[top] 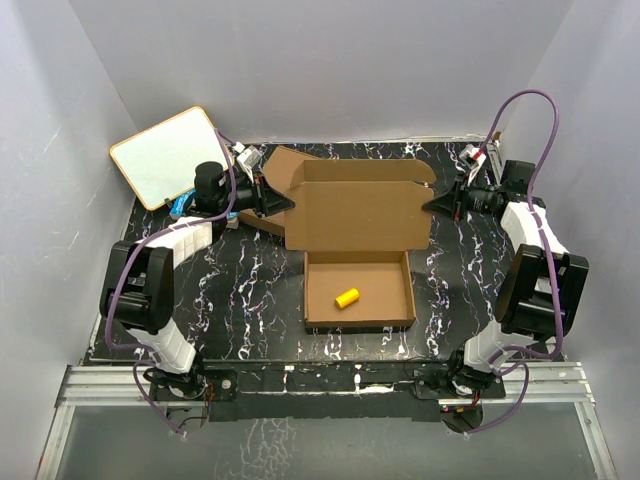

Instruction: Fold the paper box

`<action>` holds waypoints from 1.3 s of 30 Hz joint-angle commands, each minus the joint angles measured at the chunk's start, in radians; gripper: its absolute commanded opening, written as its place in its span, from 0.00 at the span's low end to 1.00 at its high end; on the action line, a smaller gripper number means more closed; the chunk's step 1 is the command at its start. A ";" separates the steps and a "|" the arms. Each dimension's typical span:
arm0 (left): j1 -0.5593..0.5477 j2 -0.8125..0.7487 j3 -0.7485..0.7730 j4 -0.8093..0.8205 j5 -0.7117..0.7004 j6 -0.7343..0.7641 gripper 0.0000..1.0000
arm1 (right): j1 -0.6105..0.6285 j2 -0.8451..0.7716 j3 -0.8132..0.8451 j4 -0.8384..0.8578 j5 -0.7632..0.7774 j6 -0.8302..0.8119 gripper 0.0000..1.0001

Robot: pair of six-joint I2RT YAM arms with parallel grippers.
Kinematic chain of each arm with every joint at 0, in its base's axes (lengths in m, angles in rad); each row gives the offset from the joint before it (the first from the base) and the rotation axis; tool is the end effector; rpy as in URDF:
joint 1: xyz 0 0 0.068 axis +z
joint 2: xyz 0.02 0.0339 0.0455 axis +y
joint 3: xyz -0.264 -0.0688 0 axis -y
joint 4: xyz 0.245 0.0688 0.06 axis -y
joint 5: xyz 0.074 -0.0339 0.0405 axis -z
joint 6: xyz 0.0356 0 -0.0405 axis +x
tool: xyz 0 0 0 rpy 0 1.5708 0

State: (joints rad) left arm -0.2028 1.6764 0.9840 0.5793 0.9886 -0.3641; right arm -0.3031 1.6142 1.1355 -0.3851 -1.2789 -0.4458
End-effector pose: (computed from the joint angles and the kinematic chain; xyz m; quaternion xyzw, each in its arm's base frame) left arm 0.3542 -0.1032 0.2552 0.2620 0.6800 -0.5037 0.4639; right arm 0.3264 -0.0663 0.2536 -0.2597 0.7362 0.4195 0.4633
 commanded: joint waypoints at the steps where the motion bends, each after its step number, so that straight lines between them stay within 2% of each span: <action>1: -0.020 -0.007 0.041 0.035 0.033 -0.012 0.00 | -0.001 -0.055 0.042 0.017 -0.002 -0.055 0.08; 5: -0.079 -0.036 0.060 -0.040 -0.115 0.044 0.00 | 0.012 -0.080 0.035 0.106 0.062 0.036 0.08; 12: -0.242 -0.041 0.115 -0.060 -0.587 0.073 0.00 | 0.030 -0.188 -0.029 0.388 0.311 0.279 0.08; 18: -0.319 0.105 0.280 -0.031 -0.845 0.103 0.00 | 0.091 -0.246 -0.075 0.537 0.548 0.327 0.08; 21: -0.370 0.180 0.381 -0.040 -0.941 0.136 0.00 | 0.154 -0.268 -0.137 0.635 0.733 0.351 0.08; 26: -0.467 0.234 0.414 0.041 -1.159 0.201 0.00 | 0.234 -0.314 -0.268 0.845 0.959 0.386 0.08; 39: -0.545 0.309 0.438 0.169 -1.266 0.255 0.00 | 0.380 -0.255 -0.350 1.098 1.301 0.422 0.08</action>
State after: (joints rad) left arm -0.6949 1.9732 1.3647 0.6800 -0.2955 -0.1291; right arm 0.0147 1.3460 0.7891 0.4957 -0.0475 -0.0715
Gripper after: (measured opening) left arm 0.012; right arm 0.090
